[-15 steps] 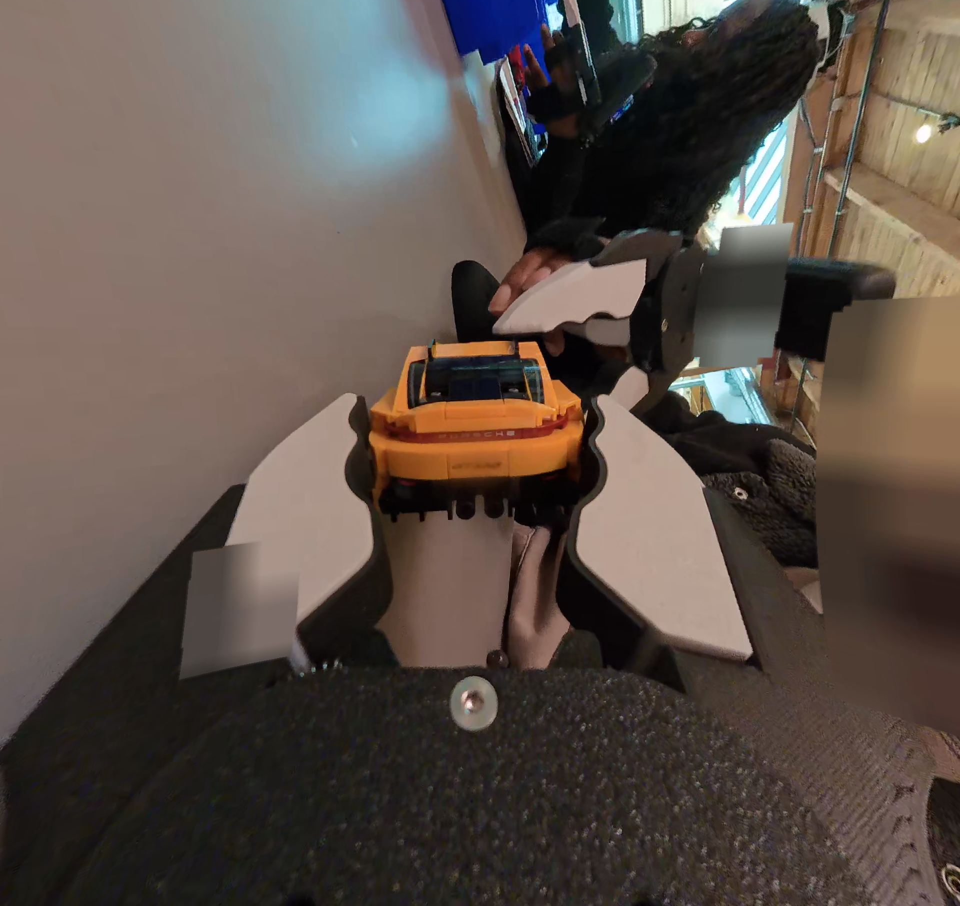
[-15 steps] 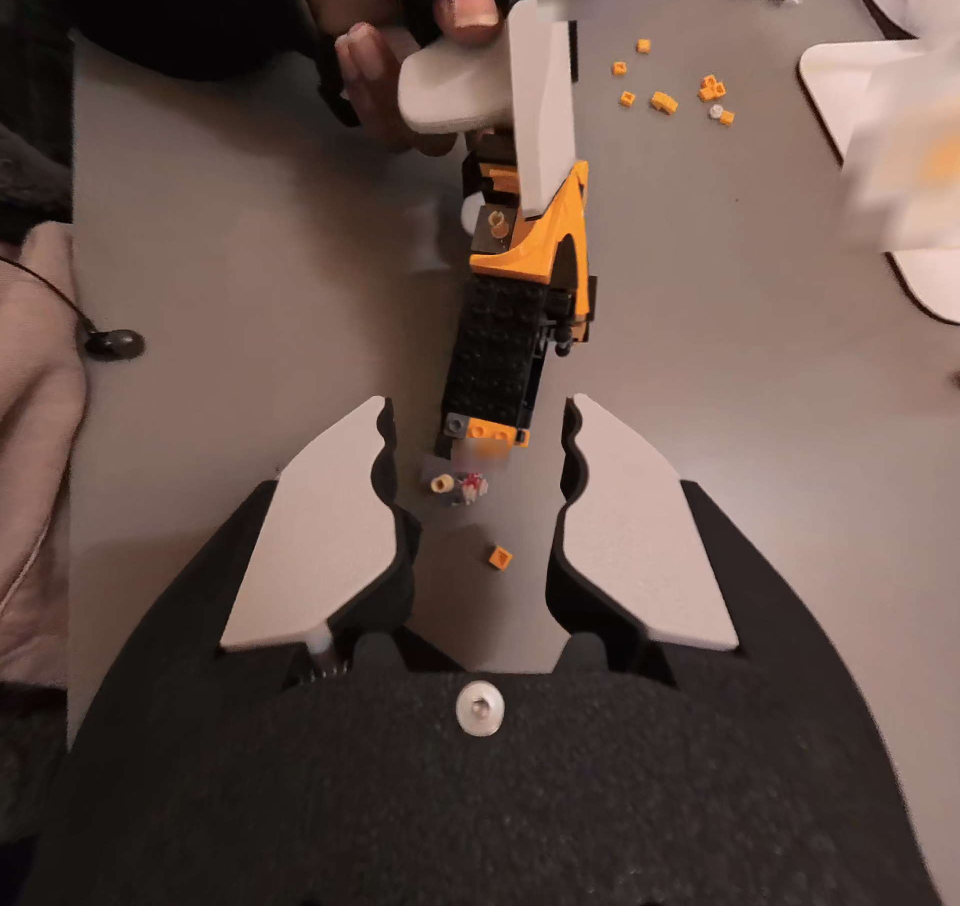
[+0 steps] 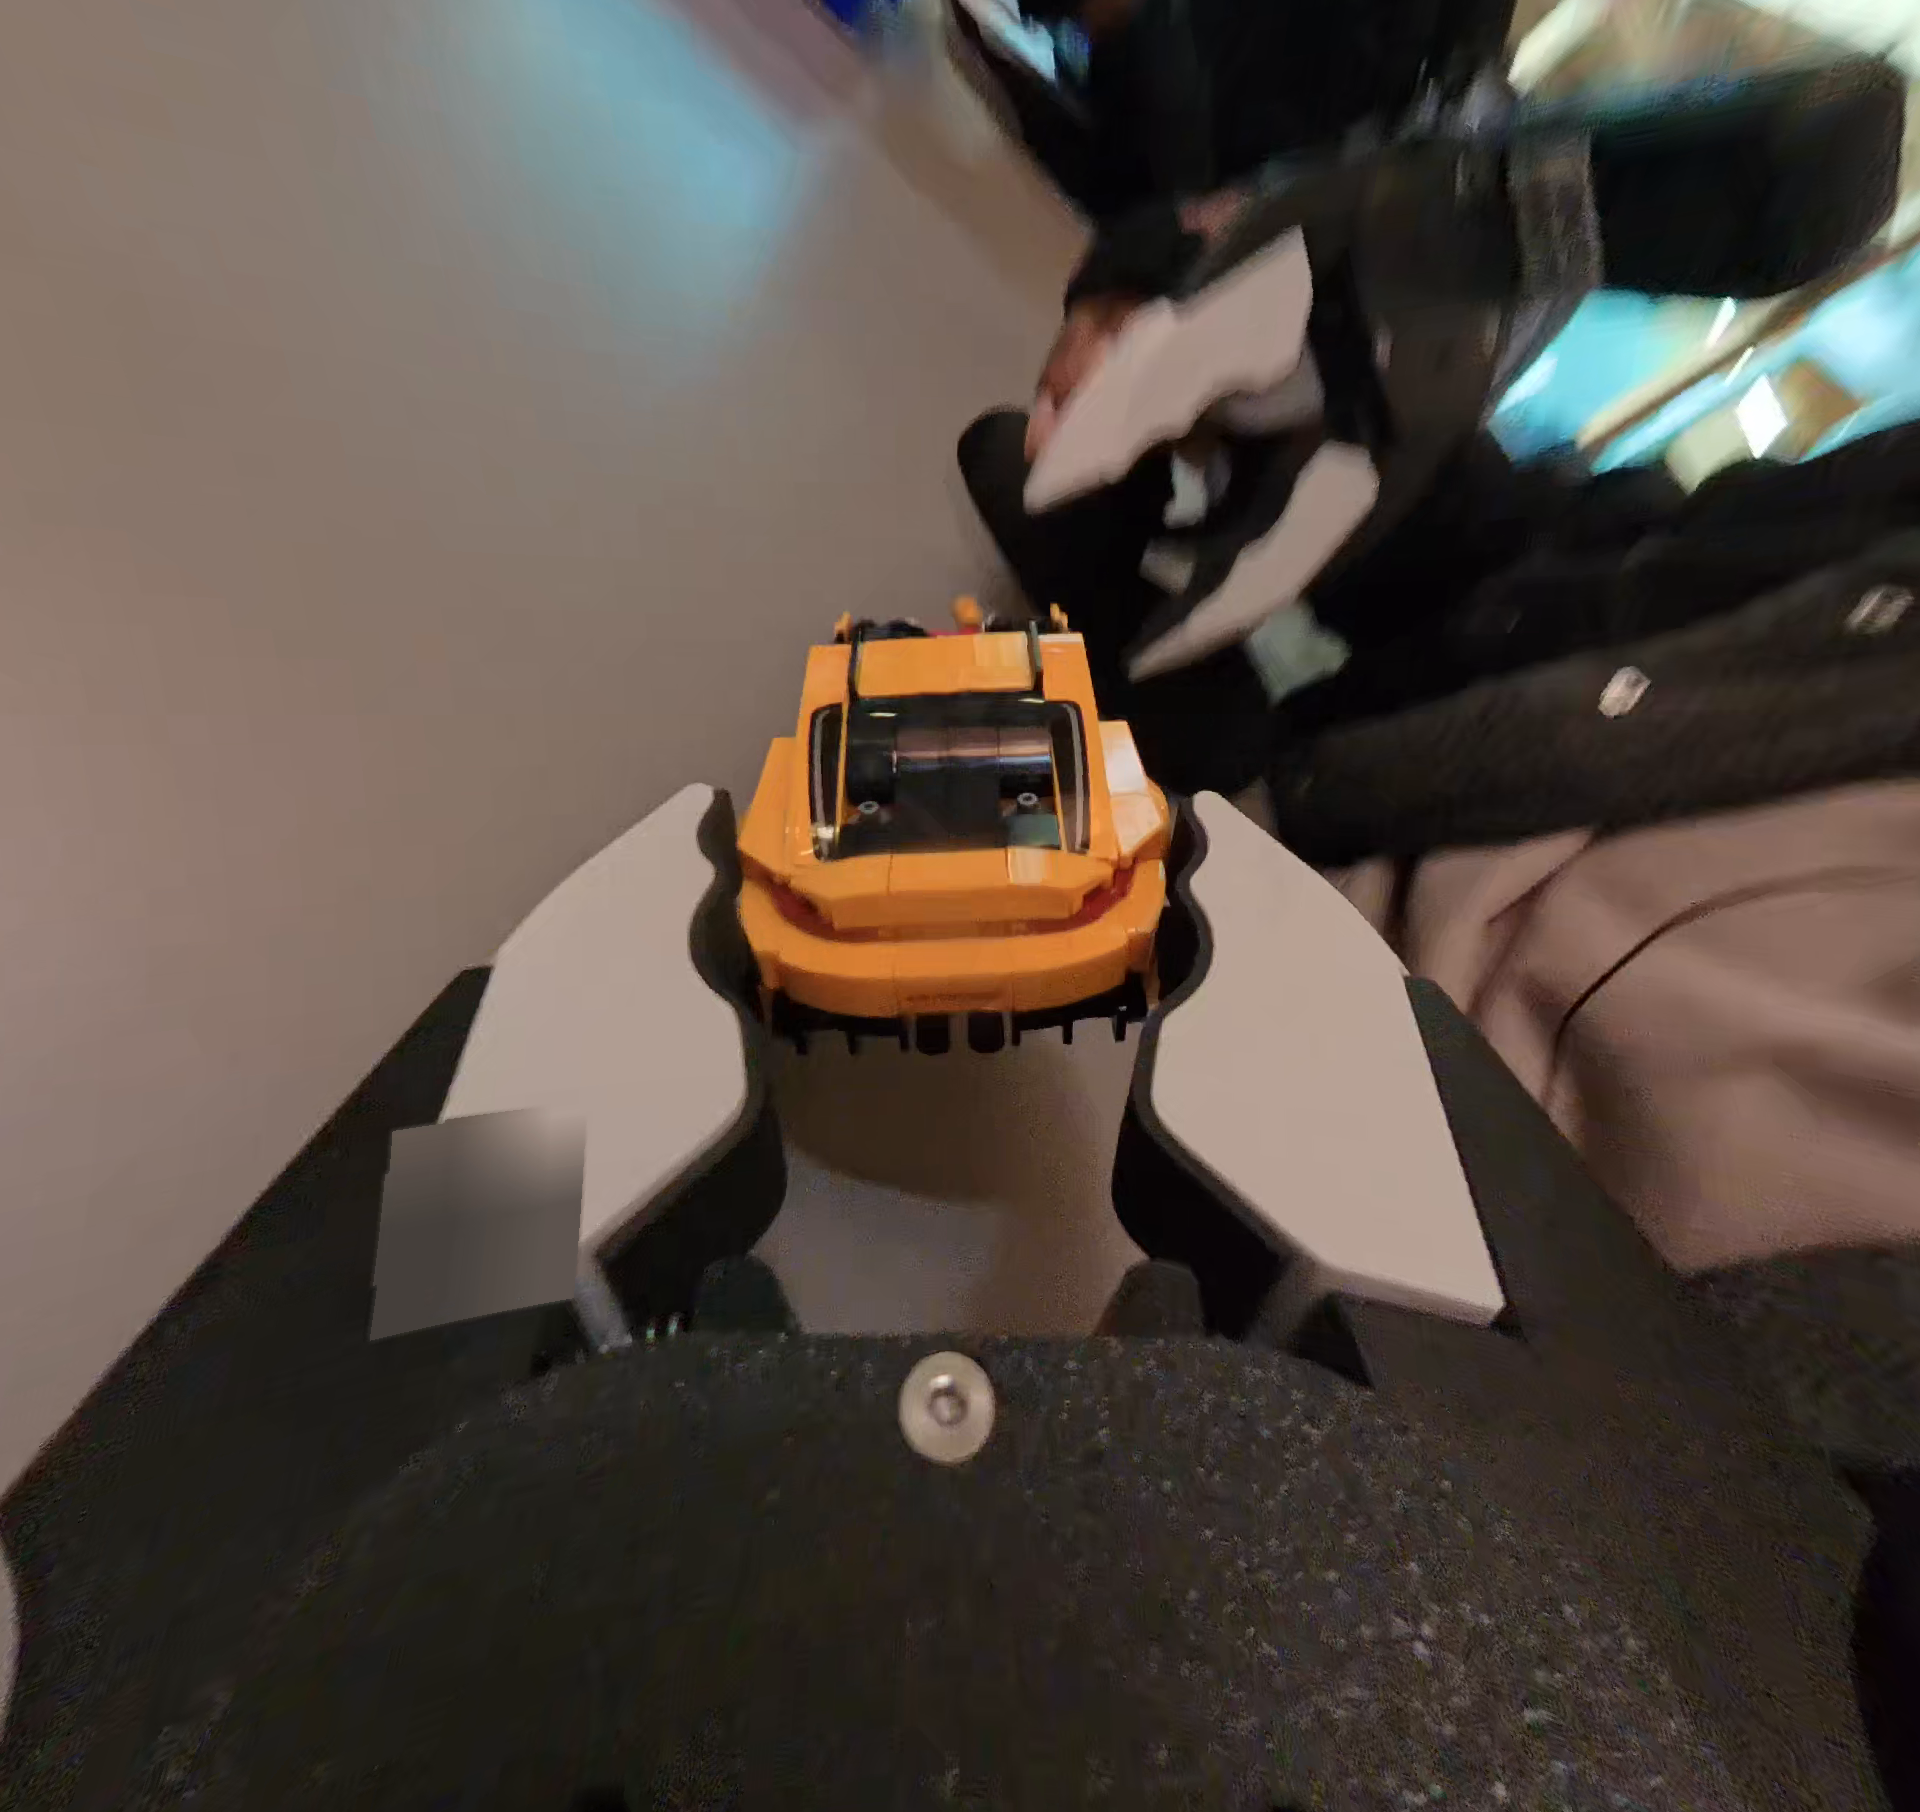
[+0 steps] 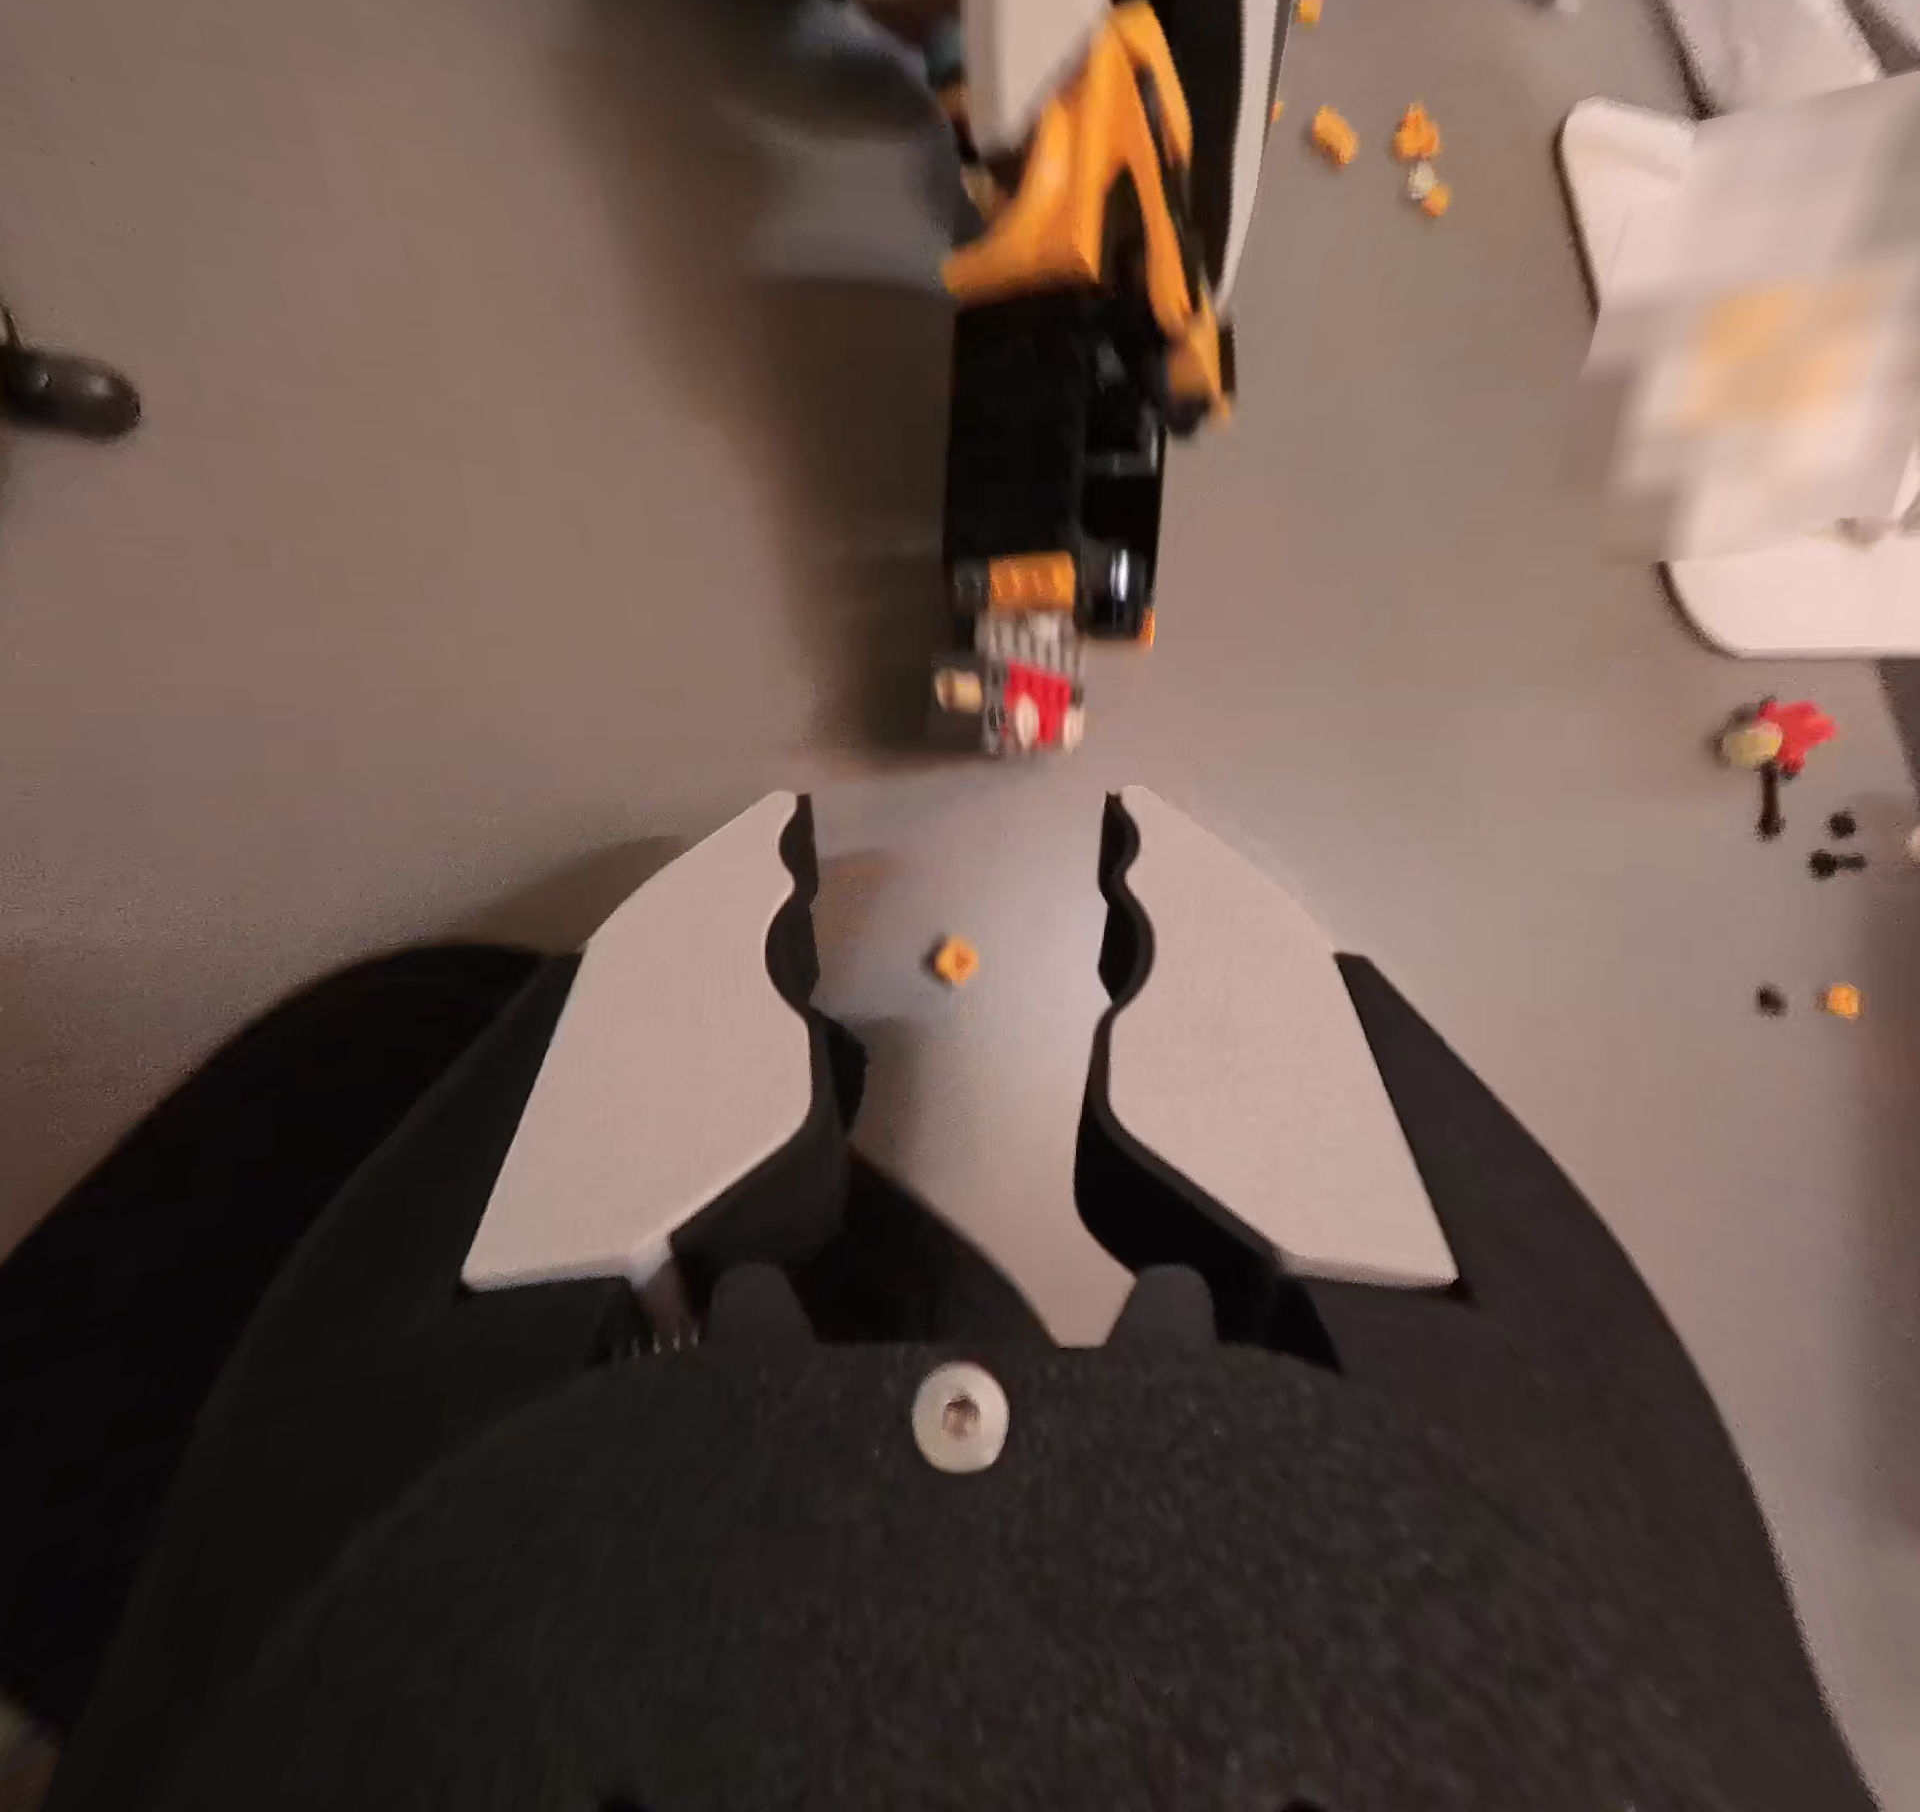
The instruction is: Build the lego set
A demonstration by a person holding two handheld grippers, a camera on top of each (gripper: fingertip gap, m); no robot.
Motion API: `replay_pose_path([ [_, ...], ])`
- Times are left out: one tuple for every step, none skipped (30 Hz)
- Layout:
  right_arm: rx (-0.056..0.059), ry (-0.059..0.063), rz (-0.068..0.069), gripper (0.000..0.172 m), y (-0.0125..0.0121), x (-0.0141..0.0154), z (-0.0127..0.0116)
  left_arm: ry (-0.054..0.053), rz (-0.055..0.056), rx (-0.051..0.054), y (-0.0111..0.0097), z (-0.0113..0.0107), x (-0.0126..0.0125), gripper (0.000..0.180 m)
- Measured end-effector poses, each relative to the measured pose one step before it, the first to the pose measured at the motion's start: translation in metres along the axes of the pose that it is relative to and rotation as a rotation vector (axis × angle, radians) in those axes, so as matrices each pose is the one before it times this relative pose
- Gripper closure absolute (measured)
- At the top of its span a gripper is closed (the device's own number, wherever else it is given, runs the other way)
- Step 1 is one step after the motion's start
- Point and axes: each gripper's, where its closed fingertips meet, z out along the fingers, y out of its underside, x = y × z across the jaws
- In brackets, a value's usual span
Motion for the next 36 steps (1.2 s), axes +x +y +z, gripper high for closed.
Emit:
replay_pose_path([
  [-0.0169, 0.0063, 0.0215, 0.119, 0.00907, 0.00271, -0.00677, -0.0168, 0.0908, -0.0461, 0.00641, -0.00154, 0.00008, 0.102],
  [-0.0181, -0.0054, 0.0154, 0.119, 0.00918, 0.00010, -0.00536, -0.0138, 0.0834, -0.0489, 0.00726, -0.00022, 0.00033, 0.102],
  [-0.0231, -0.0138, 0.0126, 0.120, 0.00926, -0.00182, -0.00369, -0.0108, 0.0692, -0.0463, 0.00713, 0.00093, 0.00038, 0.102],
  [-0.0192, 0.0058, 0.0100, 0.121, 0.00778, 0.00075, -0.00203, -0.0049, 0.0536, -0.0411, 0.00615, 0.00182, 0.00065, 0.102],
  [-0.0110, 0.0067, 0.0102, 0.122, 0.00572, 0.00078, -0.00026, 0.0028, 0.0361, -0.0285, 0.00424, 0.00212, 0.00109, 0.102],
  [-0.0065, -0.0072, 0.0115, 0.123, 0.00398, -0.00116, 0.00087, 0.0082, 0.0264, -0.0156, 0.00215, 0.00219, 0.00161, 0.102],
  [-0.0024, -0.0027, 0.0061, 0.125, 0.00225, -0.00073, 0.00170, 0.0057, 0.0256, -0.0117, 0.00129, 0.00212, 0.00140, 0.102],
  [-0.0007, 0.0010, -0.0025, 0.126, 0.00114, -0.00031, 0.00195, -0.0028, 0.0309, -0.0177, 0.00163, 0.00185, 0.00062, 0.102],
  [-0.0015, -0.0037, -0.0049, 0.127, 0.00039, -0.00059, 0.00196, -0.0099, 0.0388, -0.0183, 0.00142, 0.00129, 0.00032, 0.102],
  [0.0031, -0.0041, -0.0015, 0.127, -0.00099, 0.00001, 0.00173, -0.0118, 0.0356, -0.0184, 0.00104, 0.00104, 0.00013, 0.102],
  [0.0102, -0.0043, 0.0023, 0.127, -0.00242, 0.00053, 0.00155, -0.0098, 0.0290, -0.0186, 0.00096, 0.00075, 0.00015, 0.102],
  [0.0110, -0.0090, 0.0028, 0.127, -0.00294, 0.00022, 0.00165, -0.0085, 0.0262, -0.0183, 0.00082, 0.00079, 0.00030, 0.102],
  [0.0091, -0.0090, 0.0004, 0.127, -0.00277, 0.00021, 0.00194, -0.0095, 0.0260, -0.0166, 0.00068, 0.00090, 0.00009, 0.102],
  [0.0081, -0.0056, -0.0028, 0.127, -0.00284, 0.00054, 0.00236, -0.0099, 0.0258, -0.0149, 0.00050, 0.00100, 0.00031, 0.102],
  [0.0058, -0.0066, -0.0047, 0.127, -0.00245, 0.00011, 0.00243, -0.0107, 0.0263, -0.0136, 0.00047, 0.00122, 0.00022, 0.102],
  [0.0043, -0.0076, -0.0049, 0.127, -0.00219, 0.00001, 0.00255, -0.0104, 0.0255, -0.0128, 0.00040, 0.00120, 0.00037, 0.102],
  [0.0029, -0.0069, -0.0044, 0.127, -0.00178, 0.00002, 0.00225, -0.0132, 0.0251, -0.0120, 0.00038, 0.00111, -0.00003, 0.102],
  [0.0015, -0.0056, -0.0039, 0.126, -0.00135, 0.00020, 0.00195, -0.0145, 0.0256, -0.0125, 0.00067, 0.00092, -0.00031, 0.102],
  [0.0023, -0.0046, -0.0027, 0.126, -0.00116, 0.00055, 0.00129, -0.0139, 0.0235, -0.0115, 0.00069, 0.00080, -0.00024, 0.102],
  [0.0037, -0.0042, 0.0000, 0.126, -0.00109, 0.00063, 0.00082, -0.0106, 0.0182, -0.0089, 0.00046, 0.00046, -0.00004, 0.102],
  [0.0059, -0.0049, 0.0033, 0.126, -0.00097, 0.00077, 0.00032, -0.0073, 0.0103, -0.0027, -0.00001, 0.00009, 0.00004, 0.103],
  [0.0063, -0.0049, 0.0051, 0.126, -0.00079, 0.00066, -0.00001, -0.0060, 0.0025, -0.0006, -0.00022, -0.00036, -0.00036, 0.103],
  [0.0054, -0.0042, 0.0055, 0.126, -0.00038, 0.00072, -0.00008, -0.0104, 0.0007, 0.0037, -0.00032, -0.00080, -0.00120, 0.103],
  [0.0037, -0.0034, 0.0045, 0.126, -0.00012, 0.00057, -0.00004, -0.0140, -0.0001, 0.0058, -0.00043, -0.00126, -0.00187, 0.104],
  [0.0045, -0.0043, 0.0030, 0.126, -0.00028, 0.00017, -0.00003, -0.0085, -0.0043, 0.0068, -0.00081, -0.00176, -0.00119, 0.103],
  [0.0044, -0.0071, 0.0032, 0.126, -0.00040, -0.00039, 0.00003, -0.0069, -0.0076, 0.0038, -0.00062, -0.00205, -0.00096, 0.102],
  [0.0040, -0.0085, 0.0025, 0.126, -0.00056, -0.00063, 0.00044, -0.0091, -0.0081, -0.0031, 0.00023, -0.00177, -0.00114, 0.102],
  [0.0018, -0.0079, 0.0006, 0.126, -0.00069, -0.00054, 0.00093, -0.0083, -0.0072, -0.0068, 0.00091, -0.00138, -0.00078, 0.101],
  [-0.0002, -0.0092, -0.0007, 0.126, -0.00074, -0.00085, 0.00159, -0.0064, -0.0059, -0.0049, 0.00100, -0.00089, -0.00039, 0.101],
  [-0.0013, -0.0133, -0.0034, 0.126, -0.00118, -0.00155, 0.00212, -0.0041, -0.0055, -0.0018, 0.00101, -0.00066, -0.00019, 0.101],
  [-0.0029, -0.0152, -0.0058, 0.126, -0.00144, -0.00213, 0.00249, -0.0036, -0.0074, 0.0008, 0.00066, -0.00042, -0.00050, 0.102],
  [-0.0060, -0.0120, -0.0068, 0.126, -0.00131, -0.00162, 0.00293, -0.0035, -0.0088, 0.0013, 0.00065, -0.00053, -0.00096, 0.103],
  [-0.0074, -0.0082, -0.0068, 0.126, -0.00123, -0.00083, 0.00293, -0.0059, -0.0061, 0.0019, 0.00062, -0.00069, -0.00154, 0.104],
  [-0.0109, -0.0091, -0.0049, 0.125, -0.00057, -0.00092, 0.00314, -0.0052, -0.0044, 0.0029, 0.00045, -0.00072, -0.00171, 0.106],
  [-0.0158, -0.0085, -0.0037, 0.125, 0.00041, -0.00078, 0.00297, -0.0069, -0.0056, 0.0013, 0.00045, -0.00086, -0.00224, 0.106],
  [-0.0127, -0.0058, -0.0056, 0.125, 0.00015, -0.00076, 0.00241, -0.0107, -0.0050, -0.0012, 0.00076, -0.00103, -0.00279, 0.107],
])
